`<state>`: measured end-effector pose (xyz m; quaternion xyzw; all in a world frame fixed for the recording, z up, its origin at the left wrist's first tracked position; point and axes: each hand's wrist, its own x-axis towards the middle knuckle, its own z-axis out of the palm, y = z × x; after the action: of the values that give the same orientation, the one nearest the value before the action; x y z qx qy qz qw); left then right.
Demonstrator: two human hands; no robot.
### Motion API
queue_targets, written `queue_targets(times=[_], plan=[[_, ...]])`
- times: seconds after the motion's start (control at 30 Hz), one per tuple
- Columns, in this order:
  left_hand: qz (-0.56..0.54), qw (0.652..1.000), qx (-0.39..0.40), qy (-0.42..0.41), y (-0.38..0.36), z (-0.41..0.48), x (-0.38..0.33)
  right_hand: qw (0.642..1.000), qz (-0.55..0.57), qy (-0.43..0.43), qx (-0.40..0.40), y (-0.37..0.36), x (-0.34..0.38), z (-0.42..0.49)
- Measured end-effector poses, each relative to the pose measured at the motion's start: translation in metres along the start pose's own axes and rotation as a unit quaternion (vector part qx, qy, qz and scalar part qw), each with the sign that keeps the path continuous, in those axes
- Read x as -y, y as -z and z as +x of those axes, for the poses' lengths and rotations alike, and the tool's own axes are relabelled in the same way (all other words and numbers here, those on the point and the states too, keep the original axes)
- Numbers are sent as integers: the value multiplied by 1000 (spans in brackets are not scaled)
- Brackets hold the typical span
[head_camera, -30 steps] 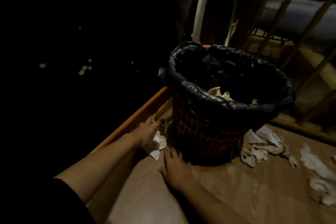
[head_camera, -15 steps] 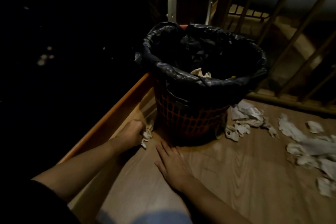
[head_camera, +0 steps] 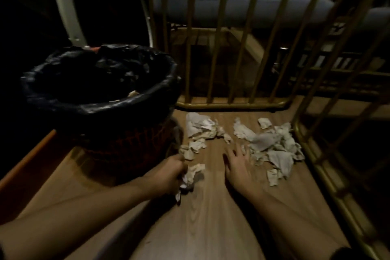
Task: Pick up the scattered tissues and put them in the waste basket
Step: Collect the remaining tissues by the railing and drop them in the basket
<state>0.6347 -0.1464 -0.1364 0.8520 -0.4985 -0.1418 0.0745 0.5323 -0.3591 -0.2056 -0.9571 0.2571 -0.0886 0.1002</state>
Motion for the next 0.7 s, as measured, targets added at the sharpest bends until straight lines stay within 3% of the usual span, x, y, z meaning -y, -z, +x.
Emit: queue_targets(times=[0.1, 0.17, 0.23, 0.33, 0.5, 0.6, 0.7], plan=[[-67, 994, -84, 23, -5, 49, -18, 993, -14, -111, 27, 6, -43, 18], [-64, 989, -125, 57, -8, 76, -19, 989, -15, -139, 56, 9, -63, 14], [-75, 986, -109, 104, -12, 91, -13, 991, -22, -125, 48, 2, -77, 6], [-100, 986, -77, 108, -23, 104, -8, 996, -35, -81, -12, -16, -86, -13], [-77, 989, -86, 88, -43, 103, -24, 991, 97, -24, -85, -25, -75, -32], [-100, 980, -145, 92, -48, 102, -25, 974, 188, 33, -119, -7, -42, -9], [-157, 949, -224, 154, -29, 109, -10, 958, 246, 50, -138, 12, 0, 45]])
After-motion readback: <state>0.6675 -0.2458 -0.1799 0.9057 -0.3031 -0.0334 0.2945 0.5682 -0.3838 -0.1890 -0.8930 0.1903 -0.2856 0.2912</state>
